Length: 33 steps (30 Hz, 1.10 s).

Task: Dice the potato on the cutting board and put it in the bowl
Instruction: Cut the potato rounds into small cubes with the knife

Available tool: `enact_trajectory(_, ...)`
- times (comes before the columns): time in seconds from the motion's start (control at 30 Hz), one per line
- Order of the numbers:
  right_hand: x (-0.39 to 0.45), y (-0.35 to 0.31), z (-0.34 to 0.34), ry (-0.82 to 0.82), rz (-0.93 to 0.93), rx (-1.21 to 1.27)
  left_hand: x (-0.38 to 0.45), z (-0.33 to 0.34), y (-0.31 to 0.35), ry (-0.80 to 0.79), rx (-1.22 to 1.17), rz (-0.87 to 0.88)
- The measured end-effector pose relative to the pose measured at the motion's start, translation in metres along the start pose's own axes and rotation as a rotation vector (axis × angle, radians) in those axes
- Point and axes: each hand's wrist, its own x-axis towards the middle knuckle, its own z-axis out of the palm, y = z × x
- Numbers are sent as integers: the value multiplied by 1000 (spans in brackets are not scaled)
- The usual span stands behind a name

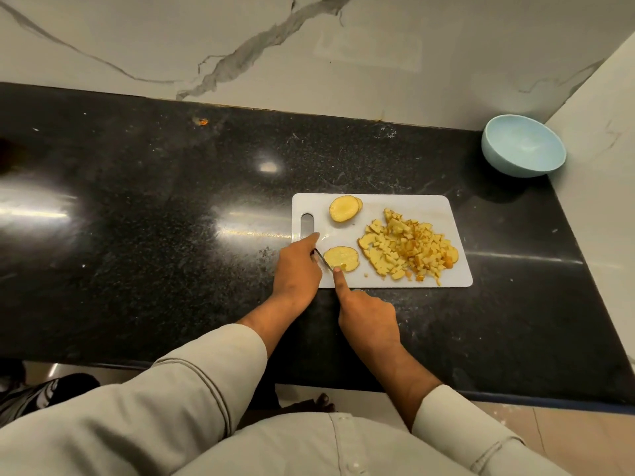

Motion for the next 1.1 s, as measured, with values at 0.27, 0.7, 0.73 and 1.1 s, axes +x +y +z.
enact_trajectory(0.27, 4, 7, 3, 16, 30, 45, 0, 4, 1, -50, 112, 28)
enact_trajectory(0.7, 11, 42, 4, 41, 159, 105, 0, 4, 14, -233, 559, 162)
enact_trajectory(0.73, 14, 44, 4, 41, 179, 122, 0, 5, 15, -231, 563, 164)
enact_trajectory(1.1, 27, 29, -7, 10, 25, 30, 39, -9, 37, -41, 216, 120)
